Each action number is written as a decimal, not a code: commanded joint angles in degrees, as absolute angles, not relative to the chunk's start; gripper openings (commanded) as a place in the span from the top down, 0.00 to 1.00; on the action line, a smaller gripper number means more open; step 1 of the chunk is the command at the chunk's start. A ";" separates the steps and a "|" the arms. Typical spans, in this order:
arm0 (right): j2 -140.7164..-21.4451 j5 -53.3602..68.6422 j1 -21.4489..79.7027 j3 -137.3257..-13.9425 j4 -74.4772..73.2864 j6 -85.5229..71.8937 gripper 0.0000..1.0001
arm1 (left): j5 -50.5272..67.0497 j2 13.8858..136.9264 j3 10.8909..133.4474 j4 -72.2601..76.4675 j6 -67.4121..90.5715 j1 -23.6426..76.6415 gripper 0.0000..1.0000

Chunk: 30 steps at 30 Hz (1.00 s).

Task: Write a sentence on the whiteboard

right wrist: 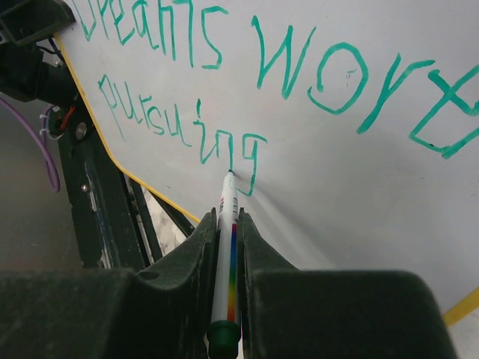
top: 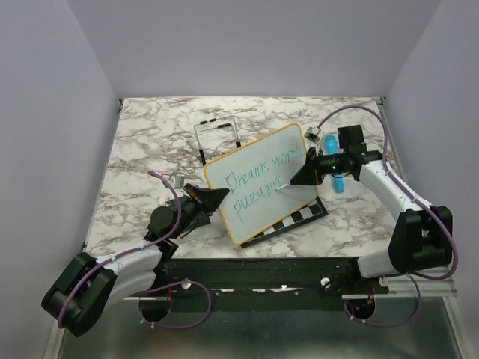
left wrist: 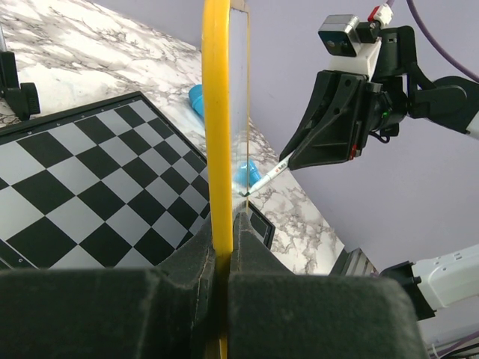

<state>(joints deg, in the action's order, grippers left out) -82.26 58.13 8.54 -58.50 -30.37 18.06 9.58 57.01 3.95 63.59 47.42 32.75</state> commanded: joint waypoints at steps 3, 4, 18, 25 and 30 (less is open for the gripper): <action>-77.27 63.44 8.44 -63.10 -31.38 17.67 1.00 | 10.90 57.48 3.34 63.02 42.63 33.05 1.00; -76.73 63.80 8.00 -64.24 -31.38 17.41 0.99 | 10.81 57.39 3.43 62.93 42.71 33.05 1.00; -70.31 68.03 -3.69 -56.26 -31.64 27.50 1.00 | 10.81 56.95 2.81 62.93 42.19 33.05 1.00; -70.58 66.54 -4.39 -54.76 -30.76 28.21 0.99 | 10.63 55.73 2.81 62.23 42.36 33.05 1.00; -69.00 65.21 -4.39 -52.30 -27.61 28.13 0.99 | 10.63 55.46 2.72 62.23 42.71 33.05 1.00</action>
